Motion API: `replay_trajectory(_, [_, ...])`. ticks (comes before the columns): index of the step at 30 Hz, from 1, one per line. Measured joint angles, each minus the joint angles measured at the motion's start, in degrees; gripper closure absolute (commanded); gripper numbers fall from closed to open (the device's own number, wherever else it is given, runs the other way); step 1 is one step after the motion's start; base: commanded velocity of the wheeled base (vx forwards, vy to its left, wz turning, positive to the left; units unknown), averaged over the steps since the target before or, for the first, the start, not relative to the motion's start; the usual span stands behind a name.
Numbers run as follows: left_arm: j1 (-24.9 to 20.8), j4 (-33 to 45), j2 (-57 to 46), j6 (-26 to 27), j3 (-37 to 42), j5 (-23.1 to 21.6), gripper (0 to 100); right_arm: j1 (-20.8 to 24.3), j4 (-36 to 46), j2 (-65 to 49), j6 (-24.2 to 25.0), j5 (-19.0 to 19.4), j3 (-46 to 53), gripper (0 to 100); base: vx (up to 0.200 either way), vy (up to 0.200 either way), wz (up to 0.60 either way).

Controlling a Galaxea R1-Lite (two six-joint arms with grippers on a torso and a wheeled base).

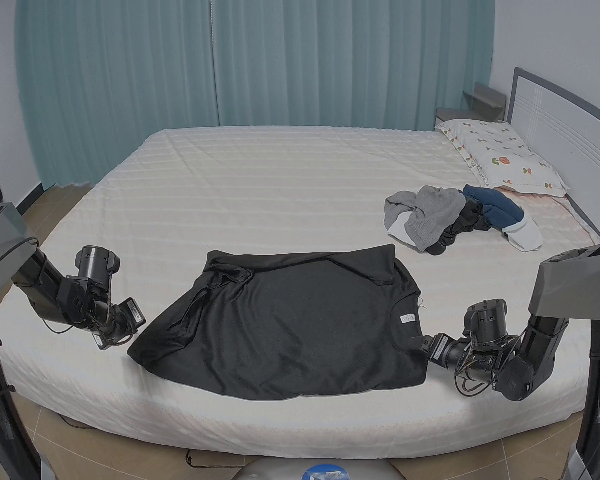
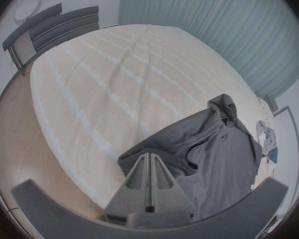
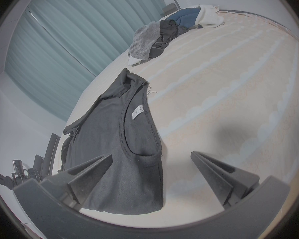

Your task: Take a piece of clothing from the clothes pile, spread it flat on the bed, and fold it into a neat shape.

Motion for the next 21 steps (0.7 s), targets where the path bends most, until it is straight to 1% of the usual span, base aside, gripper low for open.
replay_trajectory(1, [-0.10, -0.72, -0.11, -0.44, 0.13, -0.63, 100, 0.06, 0.02, -0.20, 0.00, 0.00, 0.15, 0, 0.000, 0.000, 0.00])
replay_trajectory(2, [-0.21, -1.29, -0.20, -0.61, 0.30, -1.26, 0, 0.11, 0.00, -0.37, 0.00, -0.01, 0.26, 0, 0.000, 0.000, 0.00])
replay_trajectory(7, [-0.79, -3.78, -0.37, -0.88, 1.43, -3.52, 0, 0.44, 0.06, -1.13, -0.02, -0.06, 0.80, 0, 0.000, 0.000, 0.00])
replay_trajectory(11, [-1.06, -9.23, -0.06, -0.88, 2.36, -7.41, 0, 0.63, 0.22, -1.40, -0.06, -0.09, 1.00, 0, 0.000, 0.000, 0.00])
replay_trajectory(13, [-1.16, -11.23, 0.61, -0.68, 2.86, -8.67, 0, 0.80, 0.38, -1.49, -0.33, -0.06, 1.07, 0, 0.000, 0.000, 0.00])
replay_trajectory(17, [-1.60, -13.45, 2.73, -0.09, 3.02, -8.52, 0, 0.85, 0.49, -1.51, -1.07, -0.06, 1.13, 0, 0.000, 0.000, 0.00])
replay_trajectory(21, [-2.33, -16.51, 4.68, 2.00, 3.00, -6.23, 0, 0.90, 0.52, -1.40, -1.51, -0.06, 1.19, 0, 0.000, 0.000, 0.00])
